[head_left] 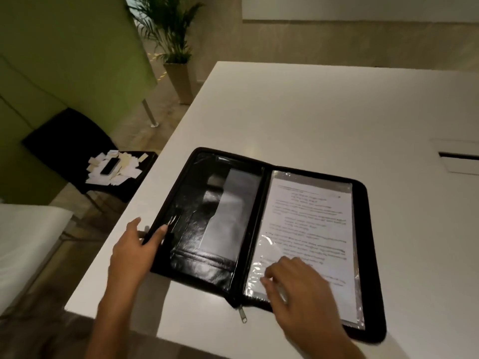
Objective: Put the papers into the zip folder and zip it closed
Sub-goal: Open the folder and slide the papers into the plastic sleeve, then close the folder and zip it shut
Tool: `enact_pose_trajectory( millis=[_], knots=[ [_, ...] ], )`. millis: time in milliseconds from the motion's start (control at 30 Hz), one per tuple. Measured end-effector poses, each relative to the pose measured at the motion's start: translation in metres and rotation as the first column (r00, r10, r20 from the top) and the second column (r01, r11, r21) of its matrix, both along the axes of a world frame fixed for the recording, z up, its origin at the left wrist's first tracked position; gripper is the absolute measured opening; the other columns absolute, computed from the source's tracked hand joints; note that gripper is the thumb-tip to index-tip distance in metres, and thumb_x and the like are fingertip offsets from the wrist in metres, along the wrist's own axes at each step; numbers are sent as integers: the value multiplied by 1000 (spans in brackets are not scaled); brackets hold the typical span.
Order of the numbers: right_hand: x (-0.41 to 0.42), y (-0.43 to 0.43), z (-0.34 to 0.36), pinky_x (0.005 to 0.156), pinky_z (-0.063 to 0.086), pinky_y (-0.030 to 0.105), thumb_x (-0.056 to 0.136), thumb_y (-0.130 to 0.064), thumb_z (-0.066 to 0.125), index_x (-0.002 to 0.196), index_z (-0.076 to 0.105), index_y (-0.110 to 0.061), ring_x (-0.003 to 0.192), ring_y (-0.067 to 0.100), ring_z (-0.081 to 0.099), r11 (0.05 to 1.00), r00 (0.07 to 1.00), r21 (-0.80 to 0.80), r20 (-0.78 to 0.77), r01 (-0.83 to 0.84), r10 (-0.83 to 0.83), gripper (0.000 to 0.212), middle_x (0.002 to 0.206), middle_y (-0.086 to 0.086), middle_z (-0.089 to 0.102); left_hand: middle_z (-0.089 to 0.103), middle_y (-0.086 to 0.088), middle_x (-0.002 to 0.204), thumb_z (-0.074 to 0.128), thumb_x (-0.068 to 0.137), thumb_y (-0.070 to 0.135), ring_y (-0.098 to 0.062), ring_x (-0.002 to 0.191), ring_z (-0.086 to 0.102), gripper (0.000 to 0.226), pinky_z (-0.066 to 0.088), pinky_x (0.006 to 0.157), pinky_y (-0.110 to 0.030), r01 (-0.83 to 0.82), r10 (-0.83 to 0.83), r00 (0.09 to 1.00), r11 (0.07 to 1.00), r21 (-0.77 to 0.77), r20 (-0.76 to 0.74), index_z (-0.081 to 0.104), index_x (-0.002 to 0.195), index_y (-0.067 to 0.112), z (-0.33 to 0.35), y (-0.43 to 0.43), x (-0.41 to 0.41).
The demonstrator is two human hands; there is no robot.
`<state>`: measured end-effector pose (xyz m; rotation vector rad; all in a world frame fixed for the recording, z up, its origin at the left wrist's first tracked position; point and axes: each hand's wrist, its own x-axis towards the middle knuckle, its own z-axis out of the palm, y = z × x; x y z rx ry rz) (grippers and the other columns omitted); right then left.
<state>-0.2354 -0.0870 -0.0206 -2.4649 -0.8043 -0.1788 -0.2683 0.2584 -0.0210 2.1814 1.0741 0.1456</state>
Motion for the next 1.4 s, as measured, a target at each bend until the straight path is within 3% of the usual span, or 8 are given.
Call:
enact_pose_trajectory(
  millis=[133, 333, 433, 600, 800, 1033, 1267, 1400],
  knots=[
    [-22, 21, -18, 54, 38, 24, 89, -44, 74, 78, 58, -34, 66, 8, 56, 990, 994, -98, -5, -105, 105, 22, 74, -14, 55, 70, -4, 121, 81, 94, 44, -28, 104, 68, 60, 48, 83, -39, -89, 127, 964, 982, -169, 232, 56, 146, 28, 2, -3, -10],
    [-42, 29, -35, 52, 48, 29, 78, -59, 84, 83, 64, -31, 65, 12, 61, 958, 991, -254, -32, -133, 129, 35, 78, -15, 60, 75, 2, 106, 85, 92, 37, -25, 113, 71, 44, 53, 93, -35, -146, 325, 848, 903, -404, 419, 63, 131, 36, -11, -1, -27],
    [-48, 33, -39, 53, 52, 31, 80, -56, 85, 87, 69, -28, 68, 14, 61, 961, 996, -262, -42, -87, 79, 32, 82, -12, 64, 80, 0, 105, 83, 93, 27, -26, 115, 74, 41, 52, 105, -43, -120, 445, 763, 810, -574, 469, 67, 131, 27, -13, -7, -29],
    [-59, 37, -43, 58, 58, 34, 80, -34, 90, 88, 76, -22, 70, 17, 62, 944, 999, -326, -33, -48, 40, 21, 83, -5, 67, 82, -5, 113, 76, 99, 23, -19, 107, 78, 27, 59, 92, -33, -16, 506, 710, 707, -707, 490, 75, 125, 15, -11, -35, -33],
    [-66, 34, -40, 57, 57, 34, 57, -17, 99, 85, 74, -18, 61, 17, 61, 934, 999, -356, -25, -33, 26, 37, 77, 0, 66, 82, -6, 117, 72, 101, 23, -22, 113, 77, 25, 65, 88, -26, 69, 525, 640, 688, -722, 561, 76, 124, 14, 2, -56, -47],
    [-75, 28, -45, 56, 61, 31, 67, -12, 92, 84, 75, -16, 62, 18, 65, 959, 1000, -282, -18, -14, 10, 24, 78, 1, 68, 77, -6, 128, 63, 107, 22, -23, 124, 73, 30, 62, 101, -37, 232, 305, 631, 804, -548, 714, 70, 136, 18, 37, -89, -58],
    [-84, 30, -33, 42, 53, 26, 71, -15, 95, 80, 73, -16, 59, 15, 65, 987, 997, -162, -69, 6, -18, 24, 77, -1, 68, 79, -2, 122, 74, 99, 22, -20, 115, 76, 40, 68, 83, -36, 318, 42, 673, 885, -341, 738, 66, 138, 18, 49, -128, -62],
    [-89, 28, -33, 73, 59, 43, 108, -15, 54, 108, 64, -8, 87, 30, 70, 995, 965, -44, -246, 85, -94, 12, 103, 9, 71, 81, 3, 113, 79, 97, 26, -18, 107, 78, 32, 69, 80, -39, 371, -124, 670, 910, -185, 732, 72, 127, 22, 57, -152, -59]
  ],
)
